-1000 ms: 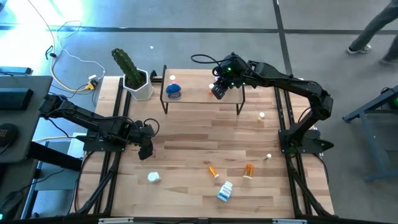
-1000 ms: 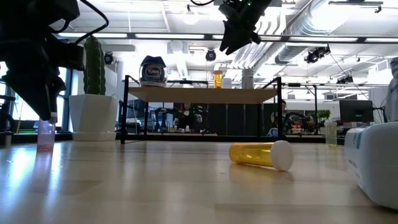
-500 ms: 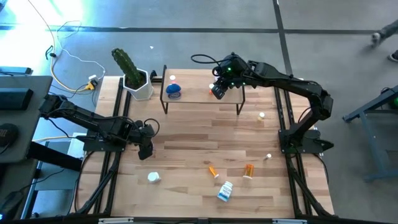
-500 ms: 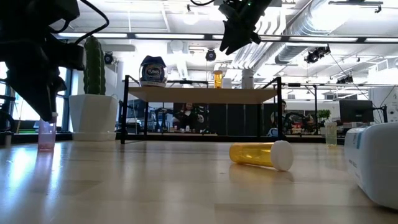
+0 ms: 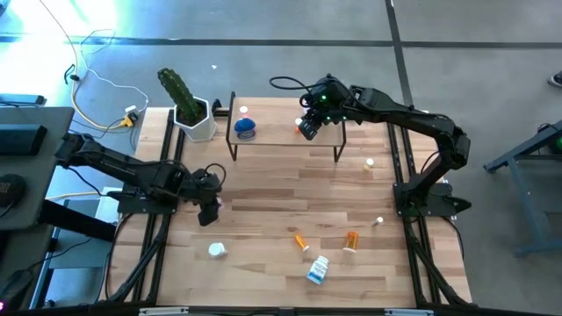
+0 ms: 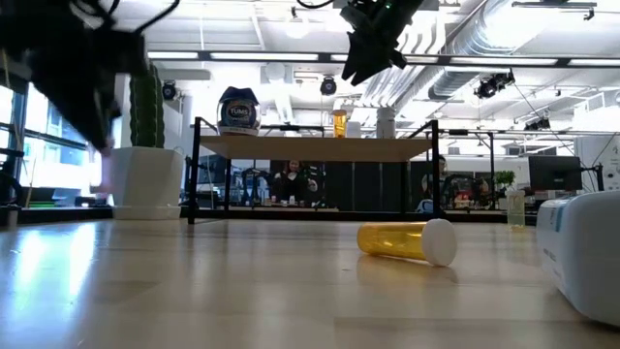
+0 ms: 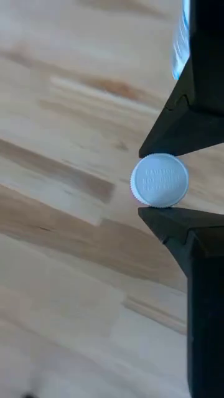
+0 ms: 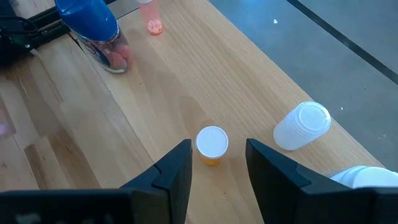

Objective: Pick and place medicine bottles onto shelf by color
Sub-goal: Put the pink small pill bottle on the shelf

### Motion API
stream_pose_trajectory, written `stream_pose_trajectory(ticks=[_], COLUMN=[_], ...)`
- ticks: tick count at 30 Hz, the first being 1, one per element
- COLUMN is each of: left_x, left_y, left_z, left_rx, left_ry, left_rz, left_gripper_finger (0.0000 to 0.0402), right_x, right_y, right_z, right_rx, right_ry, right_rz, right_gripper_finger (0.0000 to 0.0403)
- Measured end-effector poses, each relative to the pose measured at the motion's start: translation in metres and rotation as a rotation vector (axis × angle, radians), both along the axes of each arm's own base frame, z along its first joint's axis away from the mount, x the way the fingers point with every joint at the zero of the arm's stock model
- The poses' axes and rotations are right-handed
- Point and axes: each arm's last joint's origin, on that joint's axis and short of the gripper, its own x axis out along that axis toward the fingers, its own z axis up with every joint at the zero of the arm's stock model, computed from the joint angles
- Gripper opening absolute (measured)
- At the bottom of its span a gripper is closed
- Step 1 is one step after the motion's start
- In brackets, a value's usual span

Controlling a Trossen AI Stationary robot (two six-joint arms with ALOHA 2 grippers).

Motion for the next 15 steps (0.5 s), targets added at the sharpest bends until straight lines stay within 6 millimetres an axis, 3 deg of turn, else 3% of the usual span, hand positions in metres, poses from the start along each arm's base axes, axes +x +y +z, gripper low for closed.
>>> stream_pose_trajectory(ticks=[7,15], left_x=[0.013,0.017], left_y=[0.014,0.053], left_z=[0.047,0.112], left_rx=[0.069,0.269], left_ry=[-0.116,-0.266], left_rz=[0.004,0.033], left_gripper_finger=[0.0119,0.0119], right_x=[0.000,0.000], right_y=[0.000,0.000], right_z=[0.000,0.000], right_rx=[0.000,0.000], right_ry=[0.000,0.000], right_rz=[0.000,0.000], right_gripper_finger=[0.0142,0.0142])
